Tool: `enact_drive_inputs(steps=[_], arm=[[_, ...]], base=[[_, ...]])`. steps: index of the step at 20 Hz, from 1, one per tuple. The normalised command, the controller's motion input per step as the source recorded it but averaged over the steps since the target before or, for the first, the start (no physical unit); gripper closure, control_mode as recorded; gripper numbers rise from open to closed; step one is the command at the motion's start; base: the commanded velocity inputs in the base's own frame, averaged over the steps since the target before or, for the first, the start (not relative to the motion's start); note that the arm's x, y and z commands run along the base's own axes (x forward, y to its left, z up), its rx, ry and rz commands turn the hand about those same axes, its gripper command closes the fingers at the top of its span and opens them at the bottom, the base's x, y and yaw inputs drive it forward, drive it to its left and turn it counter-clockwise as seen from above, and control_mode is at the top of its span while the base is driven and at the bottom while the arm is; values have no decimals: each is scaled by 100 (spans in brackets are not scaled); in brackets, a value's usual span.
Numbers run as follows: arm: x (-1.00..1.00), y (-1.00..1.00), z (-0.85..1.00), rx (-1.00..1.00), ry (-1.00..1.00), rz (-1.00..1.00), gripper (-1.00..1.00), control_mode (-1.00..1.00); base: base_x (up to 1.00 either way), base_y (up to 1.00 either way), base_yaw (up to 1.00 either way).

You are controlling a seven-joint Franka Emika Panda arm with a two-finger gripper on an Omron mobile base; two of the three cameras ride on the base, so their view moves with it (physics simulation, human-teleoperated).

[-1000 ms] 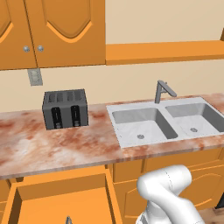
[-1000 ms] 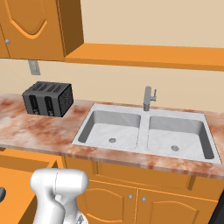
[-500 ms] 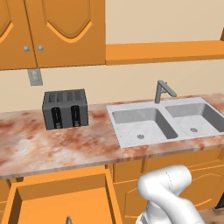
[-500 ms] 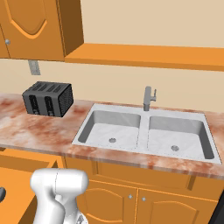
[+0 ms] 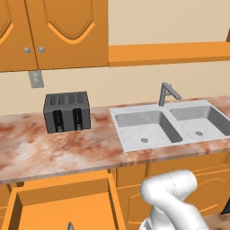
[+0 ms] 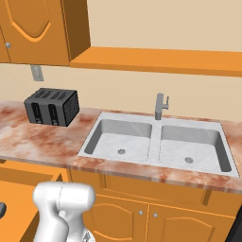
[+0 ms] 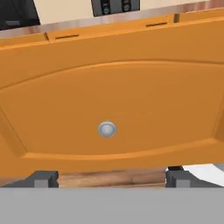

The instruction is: Take the tongs from the drawer on the left and place them on the dining counter next to the tray containing the hot dog.

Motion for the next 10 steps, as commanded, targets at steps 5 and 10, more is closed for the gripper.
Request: enact_drive_inputs(steps=[5, 10], arm=[[-18, -75, 61, 12, 29, -1, -100, -100], [-7, -98, 63, 20, 31, 0, -100, -100]], base=[[0, 0, 0], [0, 0, 0]])
